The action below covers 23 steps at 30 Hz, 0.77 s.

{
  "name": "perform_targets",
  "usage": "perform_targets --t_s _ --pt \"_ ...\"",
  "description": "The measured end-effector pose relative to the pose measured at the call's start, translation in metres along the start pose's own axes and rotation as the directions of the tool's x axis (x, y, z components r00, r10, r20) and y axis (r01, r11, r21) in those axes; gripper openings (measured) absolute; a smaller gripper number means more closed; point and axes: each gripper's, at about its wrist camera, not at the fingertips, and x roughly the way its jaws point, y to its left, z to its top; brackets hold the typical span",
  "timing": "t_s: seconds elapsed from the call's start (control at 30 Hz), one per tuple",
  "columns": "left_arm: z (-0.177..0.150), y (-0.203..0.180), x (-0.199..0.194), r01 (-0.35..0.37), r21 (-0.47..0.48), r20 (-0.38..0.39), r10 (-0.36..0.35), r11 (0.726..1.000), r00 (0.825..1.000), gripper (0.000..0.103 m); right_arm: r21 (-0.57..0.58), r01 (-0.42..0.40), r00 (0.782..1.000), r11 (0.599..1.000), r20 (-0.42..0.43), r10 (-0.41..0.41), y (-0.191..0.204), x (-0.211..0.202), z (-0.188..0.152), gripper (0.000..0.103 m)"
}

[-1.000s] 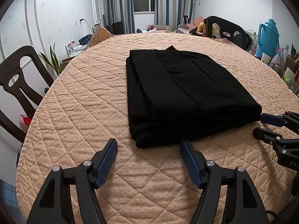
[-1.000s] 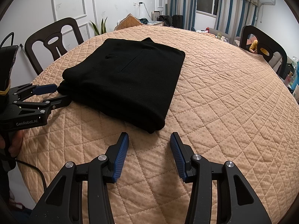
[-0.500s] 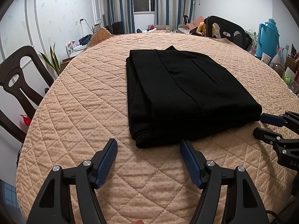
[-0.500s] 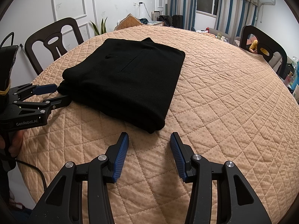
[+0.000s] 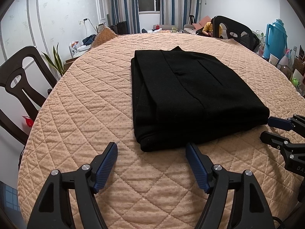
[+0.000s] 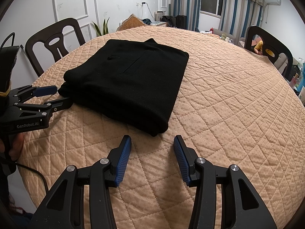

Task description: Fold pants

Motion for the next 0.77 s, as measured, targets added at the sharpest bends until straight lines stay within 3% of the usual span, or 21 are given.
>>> perform_targets --t_s 0.77 --pt "-0.0002 0.0007 0.0016 -0.002 -0.01 -0.007 0.002 1.0 1.0 0.08 0.0 0.0 1.0 1.0 0.0 0.0 0.0005 -0.0001 0.0 0.047"
